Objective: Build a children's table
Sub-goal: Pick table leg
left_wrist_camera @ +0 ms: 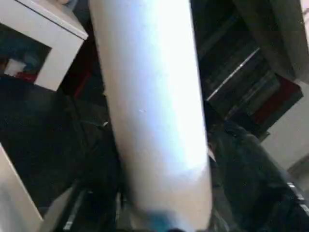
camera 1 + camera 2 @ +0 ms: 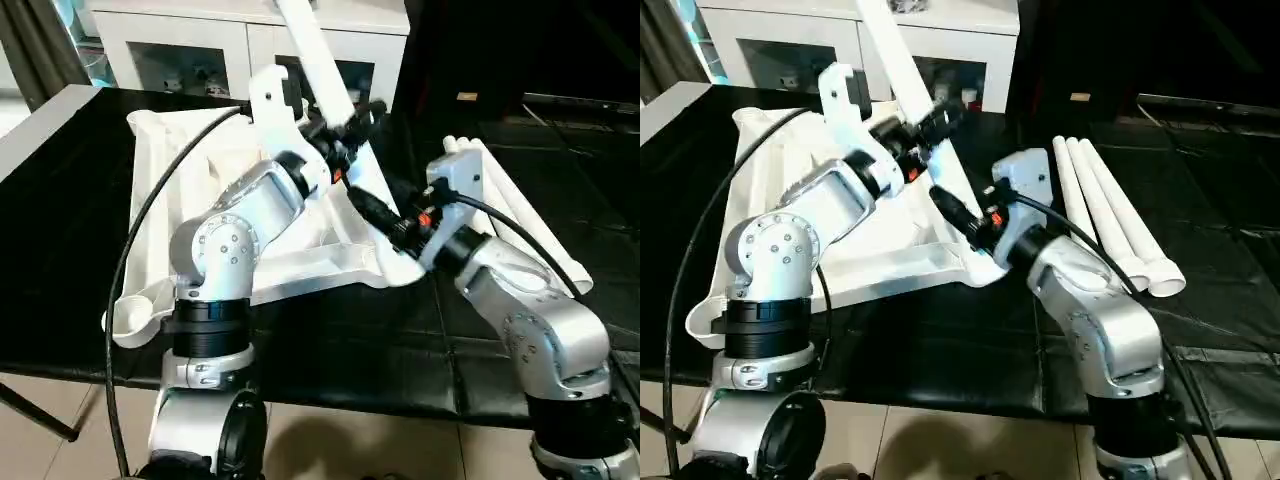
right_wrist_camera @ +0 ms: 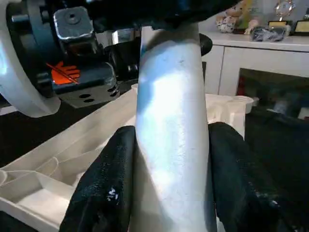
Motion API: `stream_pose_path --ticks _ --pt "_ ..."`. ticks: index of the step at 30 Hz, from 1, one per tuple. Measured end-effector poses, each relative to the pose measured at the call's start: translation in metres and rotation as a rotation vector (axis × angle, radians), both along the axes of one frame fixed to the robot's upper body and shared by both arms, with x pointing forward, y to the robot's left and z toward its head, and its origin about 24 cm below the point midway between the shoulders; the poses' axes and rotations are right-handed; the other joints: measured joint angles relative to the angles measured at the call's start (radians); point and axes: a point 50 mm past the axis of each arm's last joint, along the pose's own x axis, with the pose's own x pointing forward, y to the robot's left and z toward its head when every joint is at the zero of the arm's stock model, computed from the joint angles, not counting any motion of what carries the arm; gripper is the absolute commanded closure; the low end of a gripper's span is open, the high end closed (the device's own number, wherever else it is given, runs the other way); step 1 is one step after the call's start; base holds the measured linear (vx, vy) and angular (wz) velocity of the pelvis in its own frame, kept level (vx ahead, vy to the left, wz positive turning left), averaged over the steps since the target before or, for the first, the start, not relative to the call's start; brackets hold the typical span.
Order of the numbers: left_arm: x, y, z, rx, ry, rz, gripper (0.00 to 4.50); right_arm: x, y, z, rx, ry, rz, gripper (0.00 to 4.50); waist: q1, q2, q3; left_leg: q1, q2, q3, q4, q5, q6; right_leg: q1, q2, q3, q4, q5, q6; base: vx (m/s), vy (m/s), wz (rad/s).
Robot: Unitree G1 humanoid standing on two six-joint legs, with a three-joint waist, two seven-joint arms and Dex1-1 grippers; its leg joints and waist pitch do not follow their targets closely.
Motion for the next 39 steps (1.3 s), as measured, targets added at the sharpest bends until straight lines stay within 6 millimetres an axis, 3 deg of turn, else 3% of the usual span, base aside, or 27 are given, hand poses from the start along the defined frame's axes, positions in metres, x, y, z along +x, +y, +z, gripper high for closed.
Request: stream_pose_path --ticks 9,22,23,24,31,32,39 --pt "0.000 0.002 0.000 -0.017 0.011 0.009 2.49 0.001 0.003 -0.002 -0.014 -0.017 -0.004 2.66 -0.005 0.000 0.000 0.000 0.000 0.000 0.000 0.000 0.000 0.000 0.000 0.000 0.000 0.000 0.000 0.000 0.000 0.00" --pt "0.000 0.002 0.001 -0.038 0.012 0.002 2.65 0.002 0.003 -0.002 -0.014 -0.032 -0.008 2.66 -0.005 0.000 0.000 0.000 0.000 0.000 0.000 0.000 0.000 0.000 0.000 0.000 0.000 0.001 0.000 0.000 0.000 0.00" --pt "0.000 0.002 0.001 -0.038 0.012 0.003 2.65 0.002 0.003 -0.002 -0.010 -0.028 -0.007 2.10 -0.006 0.000 0.000 0.000 0.000 0.000 0.000 0.000 0.000 0.000 0.000 0.000 0.000 0.001 0.000 0.000 0.000 0.00" --pt "0.000 0.002 0.001 -0.036 0.011 0.006 2.65 0.002 0.004 -0.002 0.008 -0.017 0.002 1.96 -0.006 0.000 0.000 0.000 0.000 0.000 0.000 0.000 0.000 0.000 0.000 0.000 0.000 0.001 0.000 0.000 0.000 0.00" --pt "0.006 0.012 0.004 0.085 -0.053 0.046 2.67 -0.001 -0.002 0.003 0.071 -0.005 0.068 1.44 -0.007 0.000 0.000 0.000 0.000 0.000 0.000 0.000 0.000 0.000 0.000 0.000 0.000 0.001 0.000 0.000 0.000 0.00" --pt "0.007 0.015 0.005 0.109 -0.067 0.052 2.67 -0.001 -0.003 0.004 0.089 -0.003 0.080 1.20 -0.007 0.000 0.000 0.000 0.000 -0.001 0.000 0.000 0.000 0.000 0.000 0.000 0.000 0.001 0.000 0.000 0.000 0.00" --pt "0.010 0.028 0.011 0.231 -0.156 0.006 2.67 -0.004 -0.031 0.015 0.099 0.055 0.139 0.68 -0.002 0.001 0.000 0.000 0.000 -0.001 0.001 0.000 0.000 0.000 0.000 0.000 0.000 0.001 0.000 0.000 0.000 0.00"
